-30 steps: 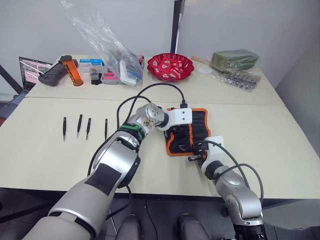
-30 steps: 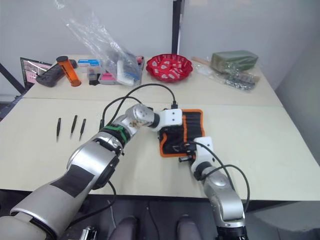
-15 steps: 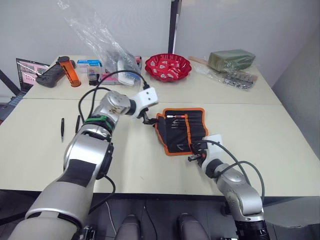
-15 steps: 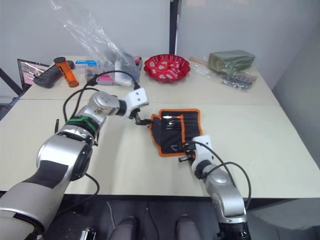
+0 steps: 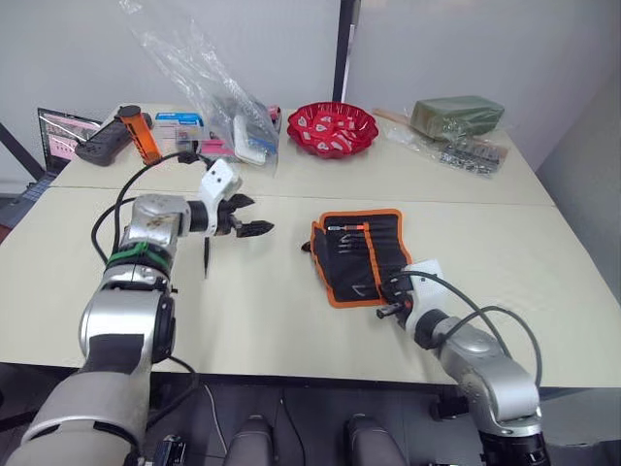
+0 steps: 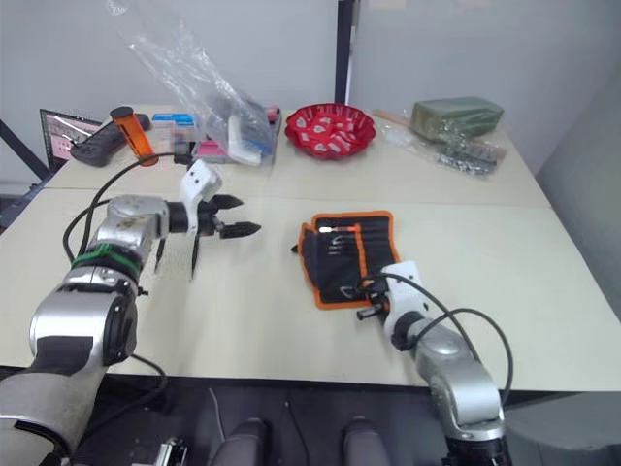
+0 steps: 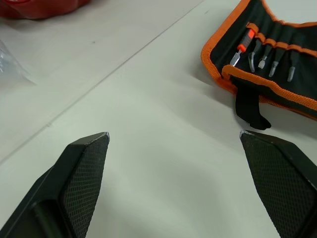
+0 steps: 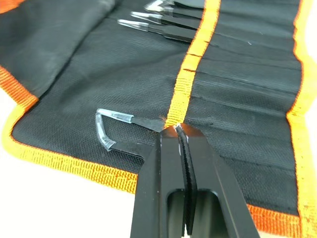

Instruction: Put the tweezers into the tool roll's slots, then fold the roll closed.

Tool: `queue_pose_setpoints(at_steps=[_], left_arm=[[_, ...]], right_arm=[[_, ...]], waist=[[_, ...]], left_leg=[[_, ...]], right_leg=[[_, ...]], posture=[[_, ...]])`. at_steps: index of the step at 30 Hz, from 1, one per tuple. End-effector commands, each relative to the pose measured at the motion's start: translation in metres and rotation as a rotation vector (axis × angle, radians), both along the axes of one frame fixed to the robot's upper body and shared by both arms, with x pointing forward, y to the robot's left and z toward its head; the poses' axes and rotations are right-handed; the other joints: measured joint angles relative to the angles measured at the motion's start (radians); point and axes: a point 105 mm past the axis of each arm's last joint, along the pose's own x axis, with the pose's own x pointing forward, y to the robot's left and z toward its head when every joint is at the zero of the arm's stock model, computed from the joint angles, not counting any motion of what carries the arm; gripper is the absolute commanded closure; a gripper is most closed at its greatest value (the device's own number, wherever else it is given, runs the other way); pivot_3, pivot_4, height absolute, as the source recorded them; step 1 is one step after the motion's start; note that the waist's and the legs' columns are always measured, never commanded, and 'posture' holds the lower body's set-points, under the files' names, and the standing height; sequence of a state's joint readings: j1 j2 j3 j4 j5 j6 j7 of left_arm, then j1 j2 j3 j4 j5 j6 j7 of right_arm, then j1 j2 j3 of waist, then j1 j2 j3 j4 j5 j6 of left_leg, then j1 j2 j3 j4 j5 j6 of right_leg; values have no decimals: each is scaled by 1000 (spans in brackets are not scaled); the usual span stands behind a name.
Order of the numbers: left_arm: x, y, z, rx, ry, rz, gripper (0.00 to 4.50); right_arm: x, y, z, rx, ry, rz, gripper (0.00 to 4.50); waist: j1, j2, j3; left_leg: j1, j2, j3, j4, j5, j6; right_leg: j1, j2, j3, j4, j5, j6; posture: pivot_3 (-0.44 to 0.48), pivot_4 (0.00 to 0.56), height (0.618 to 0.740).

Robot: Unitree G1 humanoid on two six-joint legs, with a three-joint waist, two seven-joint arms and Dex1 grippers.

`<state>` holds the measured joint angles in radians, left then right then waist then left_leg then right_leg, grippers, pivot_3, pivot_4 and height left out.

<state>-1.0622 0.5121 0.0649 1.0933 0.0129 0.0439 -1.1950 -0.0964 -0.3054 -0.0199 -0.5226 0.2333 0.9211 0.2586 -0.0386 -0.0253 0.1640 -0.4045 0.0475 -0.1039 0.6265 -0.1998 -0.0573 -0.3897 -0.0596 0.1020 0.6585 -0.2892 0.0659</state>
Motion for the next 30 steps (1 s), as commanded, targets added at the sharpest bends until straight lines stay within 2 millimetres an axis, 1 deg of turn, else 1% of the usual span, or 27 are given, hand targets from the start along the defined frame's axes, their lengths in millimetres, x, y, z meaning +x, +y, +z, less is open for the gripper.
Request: queue_pose_setpoints(at_steps=[1,5,7,10,13,17,20,22,24,26,28,30], left_arm=[[-16,9,24,-70,-86,-54,11],[-36,31,20,-113,-103,8,11],[-45,38,18,-113,-119,39,11],[-56,54,14,-128,-139,127,11],[-69,77,9,-108,-148,225,11],[-86,107,11,-123,-164,363,11],[-95,119,11,-123,-166,427,11],[-104,132,5,-117,-154,487,11],[-118,159,-8,-110,-140,610,11],[-132,180,-17,-118,-130,719,11],[-144,192,-23,-133,-124,792,11],[-159,205,-34,-105,-113,868,11]], right_arm=[[-4,-9,15,-10,-16,-8,4500],[-2,-10,19,3,-14,2,4500],[-1,-9,16,23,-6,3,4500],[0,-11,10,14,5,6,4500],[-2,-15,11,29,-6,5,4500],[-4,-17,5,56,3,25,4500],[-3,-19,0,56,12,34,4500],[-1,-20,-2,58,15,39,4500],[2,-20,-3,59,17,51,4500],[4,-18,-4,58,20,66,4500],[6,-17,-4,58,22,79,4500],[7,-14,-5,59,28,97,4500]], waist=[[-4,0,0],[-10,1,0],[-9,1,0],[-8,1,0],[-7,1,0],[-6,1,1],[-4,1,1],[-6,1,1],[-8,1,1],[-15,1,1],[-14,1,1],[-12,0,0]], left_leg=[[0,0,0,0,0,0],[1,1,-1,0,0,0],[2,1,-1,0,0,0],[2,1,-1,0,0,0],[2,1,-1,0,0,0],[2,1,-1,0,0,0],[2,1,-1,0,0,0],[2,1,-1,0,0,0],[3,2,-1,-1,0,0],[5,3,0,-2,0,0],[6,3,0,-3,0,0],[6,3,0,-2,0,0]], right_leg=[[0,0,0,0,0,0],[0,0,-1,1,0,-1],[0,0,-1,2,0,-1],[0,0,-1,2,0,-1],[0,0,-1,2,0,-1],[0,0,-1,1,0,-1],[0,0,-2,0,-1,-1],[1,0,-2,-1,-1,-1],[1,0,-2,-1,-1,-2],[1,0,-2,-1,-4,-5],[1,0,-3,0,-5,-6],[1,0,-3,1,-6,-7]], posture=[[0,150,735],[0,150,735],[0,150,735],[0,150,735],[0,150,735],[0,150,735],[0,150,735],[0,150,735],[0,150,735],[0,150,735],[0,150,735],[0,150,735]])
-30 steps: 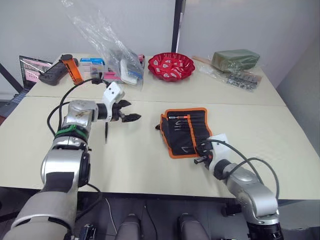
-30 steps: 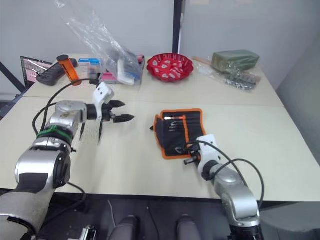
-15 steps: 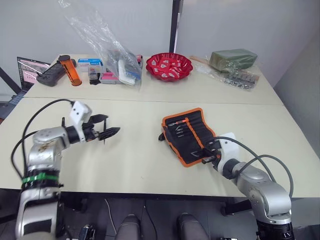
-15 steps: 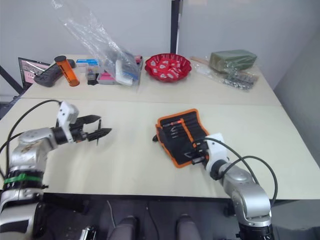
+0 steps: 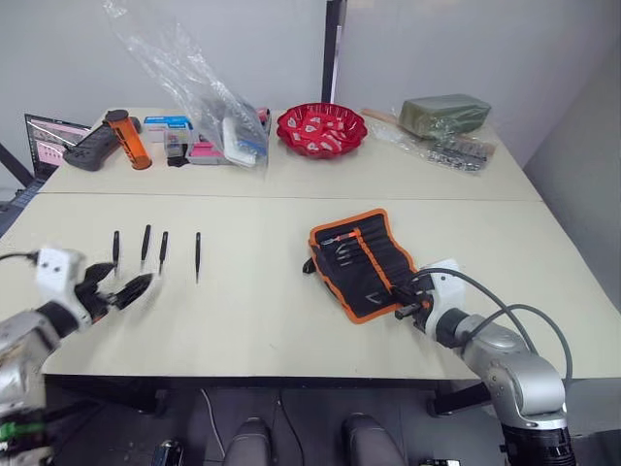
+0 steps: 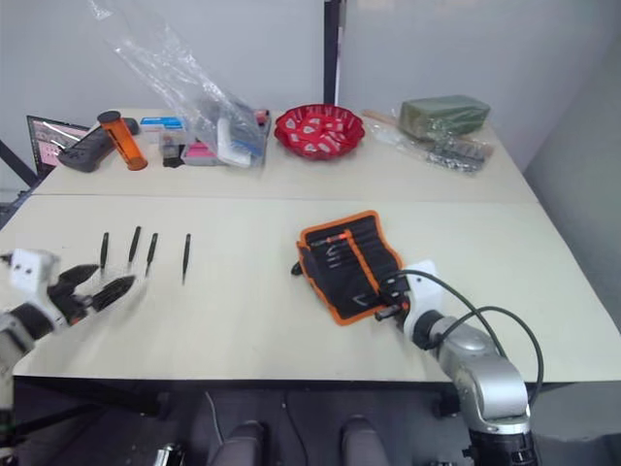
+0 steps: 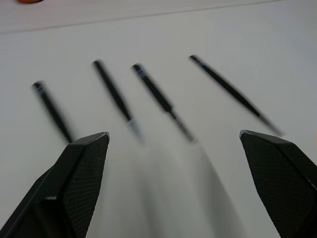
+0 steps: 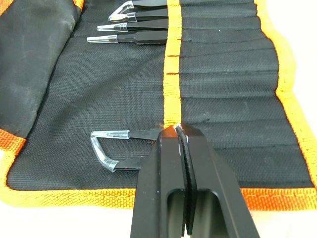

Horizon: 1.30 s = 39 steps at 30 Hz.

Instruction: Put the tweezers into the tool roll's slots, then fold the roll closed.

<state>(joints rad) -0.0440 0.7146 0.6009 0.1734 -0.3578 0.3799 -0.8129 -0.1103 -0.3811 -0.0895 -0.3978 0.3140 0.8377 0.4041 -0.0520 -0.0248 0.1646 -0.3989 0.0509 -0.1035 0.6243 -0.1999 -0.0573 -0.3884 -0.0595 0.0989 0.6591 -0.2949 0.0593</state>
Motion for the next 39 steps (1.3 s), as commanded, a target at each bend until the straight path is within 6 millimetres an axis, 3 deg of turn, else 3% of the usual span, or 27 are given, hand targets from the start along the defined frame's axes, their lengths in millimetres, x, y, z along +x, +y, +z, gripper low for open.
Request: queue_pose_setpoints(at_steps=[1,6,14,18,24,27,33,39], left_arm=[[-21,19,3,17,-37,118,11],[-54,41,-18,-8,-12,270,11],[-48,31,-14,-39,-50,272,11],[-33,22,-5,-59,-81,266,11],[21,0,4,-137,-44,310,11],[36,-7,1,-153,-4,334,11],[58,-13,-3,-122,17,377,11],[67,-10,-8,-117,7,419,11]], right_arm=[[3,3,-1,-1,4,27,4500],[8,7,-1,1,2,51,4500],[10,10,-1,2,1,65,4500],[10,9,-1,1,-3,57,4500],[11,11,0,4,-10,50,4500],[10,13,1,4,-12,50,4500],[7,11,0,-6,-12,39,4500],[6,11,3,-11,-26,27,4500]], waist=[[2,0,0],[9,-1,-1],[9,-2,-1],[10,-2,-1],[13,-3,-1],[4,-2,-1],[6,-2,-1],[9,-2,-1]], left_leg=[[0,0,0,0,0,0],[1,0,0,0,0,0],[1,0,0,0,0,0],[1,0,0,0,0,0],[0,0,0,1,0,0],[0,0,0,1,0,0],[0,0,0,-1,0,0],[0,-1,0,0,0,0]], right_leg=[[1,0,0,-1,0,0],[1,0,0,-1,0,-1],[1,0,-1,0,-1,-1],[1,0,-1,0,-1,-1],[1,0,-1,0,-1,-1],[1,0,-1,0,-1,-1],[0,0,-1,2,-1,-1],[0,0,-1,1,-1,0]], posture=[[0,150,735],[0,150,735],[0,150,735],[0,150,735],[0,150,735],[0,150,735],[0,150,735],[0,150,735]])
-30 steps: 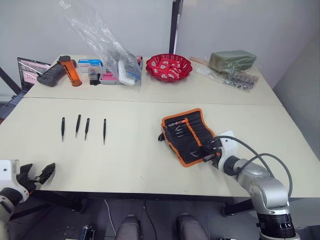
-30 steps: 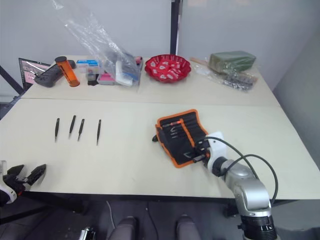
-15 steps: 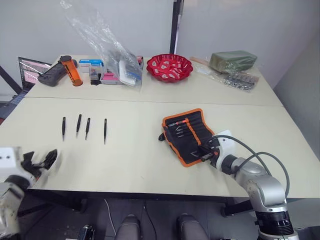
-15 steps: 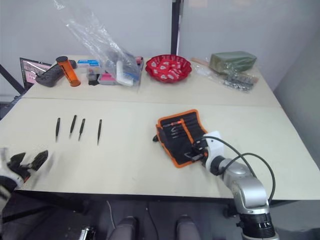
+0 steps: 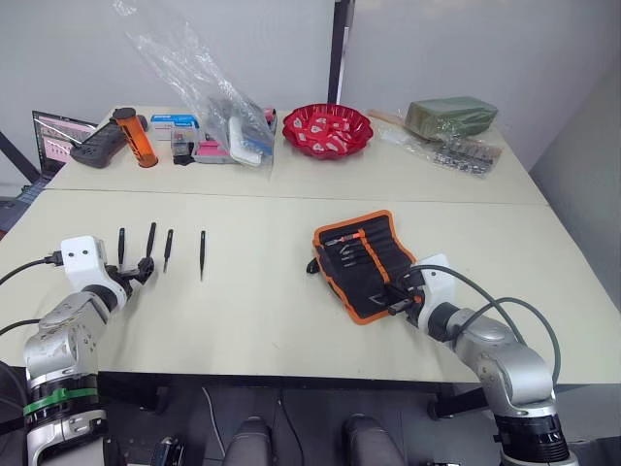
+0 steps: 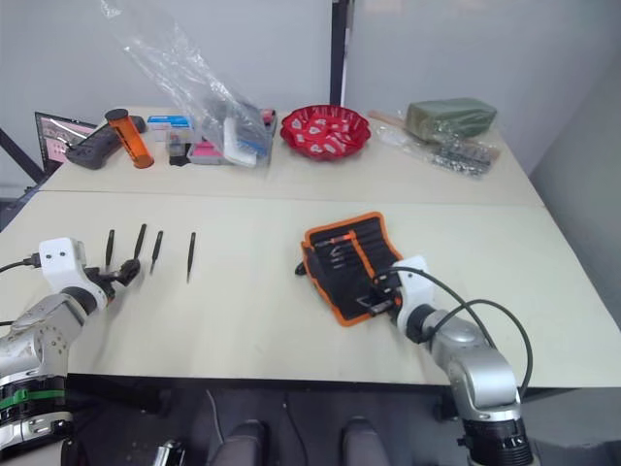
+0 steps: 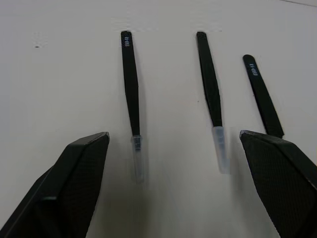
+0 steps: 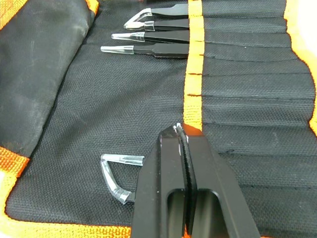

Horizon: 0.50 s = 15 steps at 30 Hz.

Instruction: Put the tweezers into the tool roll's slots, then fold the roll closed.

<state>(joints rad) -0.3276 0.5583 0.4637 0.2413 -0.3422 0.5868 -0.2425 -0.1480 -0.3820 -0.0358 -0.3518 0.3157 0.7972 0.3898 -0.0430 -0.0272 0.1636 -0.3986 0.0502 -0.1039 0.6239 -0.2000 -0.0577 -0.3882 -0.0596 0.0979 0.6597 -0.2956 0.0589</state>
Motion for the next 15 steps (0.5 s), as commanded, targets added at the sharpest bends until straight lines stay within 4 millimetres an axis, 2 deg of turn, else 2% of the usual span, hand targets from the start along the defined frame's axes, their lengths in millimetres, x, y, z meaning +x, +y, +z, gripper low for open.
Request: queue_pose_setpoints(at_steps=[1,4,10,13,15], left_arm=[[5,6,12,22,-56,32,11],[9,9,19,9,-93,44,11],[17,16,17,12,-76,63,11],[21,17,11,25,-34,66,778],[22,17,8,32,-15,64,1473]], right_arm=[[-1,0,4,-5,-13,-9,4500],[0,0,4,-5,-16,-11,4500],[2,0,6,-11,-23,-12,4500],[2,0,6,-13,-26,-13,4500],[2,0,6,-14,-27,-14,4500]], waist=[[0,0,0],[0,0,0],[0,0,0],[0,0,0],[-1,0,0]], left_leg=[[0,0,0,0,0,0],[0,0,0,0,0,0],[0,0,0,0,0,0],[0,0,0,0,0,0],[0,0,0,0,0,0]], right_leg=[[0,0,0,0,0,0],[0,0,0,0,0,0],[0,0,0,0,0,0],[0,0,0,0,0,0],[0,0,0,0,0,0]], posture=[[0,150,735],[0,150,735],[0,150,735],[0,150,735],[0,150,735]])
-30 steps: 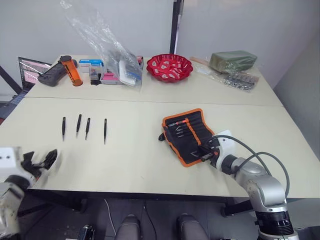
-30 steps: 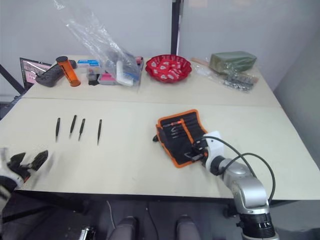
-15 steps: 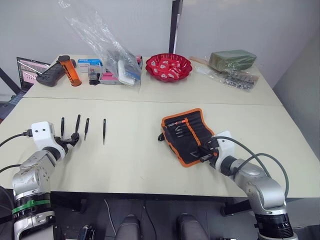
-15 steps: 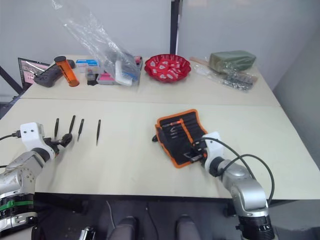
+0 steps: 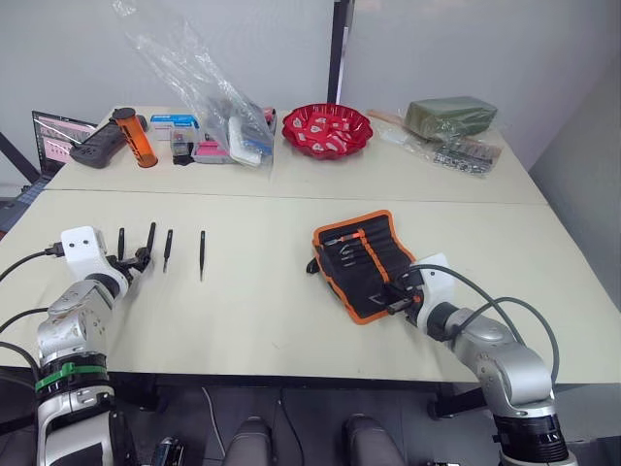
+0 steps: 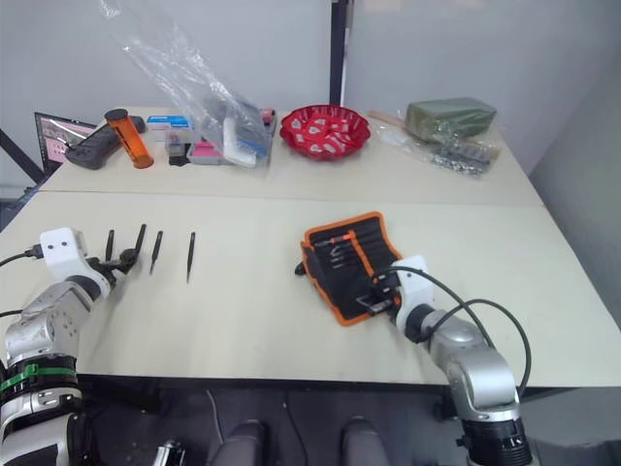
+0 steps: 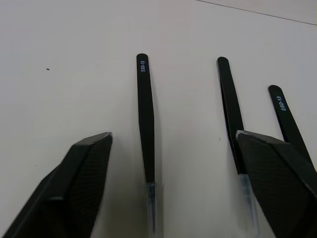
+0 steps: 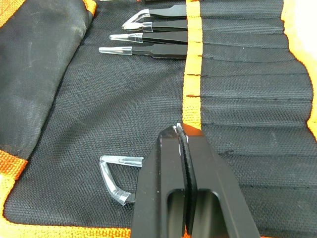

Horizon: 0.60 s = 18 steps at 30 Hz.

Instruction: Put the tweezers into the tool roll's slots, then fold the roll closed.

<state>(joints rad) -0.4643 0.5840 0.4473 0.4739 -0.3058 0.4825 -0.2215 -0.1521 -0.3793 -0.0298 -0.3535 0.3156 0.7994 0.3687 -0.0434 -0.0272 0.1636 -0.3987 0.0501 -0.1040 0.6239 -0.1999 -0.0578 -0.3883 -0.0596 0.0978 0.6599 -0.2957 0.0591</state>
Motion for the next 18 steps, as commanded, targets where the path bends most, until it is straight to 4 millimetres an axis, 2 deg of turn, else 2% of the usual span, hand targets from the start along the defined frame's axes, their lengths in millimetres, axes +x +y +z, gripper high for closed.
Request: queue_pose_setpoints(at_steps=[1,9,13,18], left_arm=[[3,3,4,45,14,0,1770],[4,6,1,38,20,34,4458],[4,14,14,59,-33,54,4485],[13,6,55,134,-191,-7,4485]], right_arm=[[1,-1,6,-10,-24,-2,4500],[-1,0,5,-11,-24,-7,4500],[-1,0,5,-11,-24,-10,4500],[0,-3,4,-16,-25,-23,4500]], waist=[[0,0,0],[5,0,0],[4,0,0],[4,0,0]], left_leg=[[0,0,0,0,0,0],[0,0,0,0,0,0],[0,0,0,0,0,0],[0,0,0,0,0,0]], right_leg=[[0,0,0,0,0,0],[0,0,0,0,0,0],[0,0,0,0,0,0],[0,0,0,0,0,0]], posture=[[0,150,735],[0,150,735],[0,150,735],[0,150,735]])
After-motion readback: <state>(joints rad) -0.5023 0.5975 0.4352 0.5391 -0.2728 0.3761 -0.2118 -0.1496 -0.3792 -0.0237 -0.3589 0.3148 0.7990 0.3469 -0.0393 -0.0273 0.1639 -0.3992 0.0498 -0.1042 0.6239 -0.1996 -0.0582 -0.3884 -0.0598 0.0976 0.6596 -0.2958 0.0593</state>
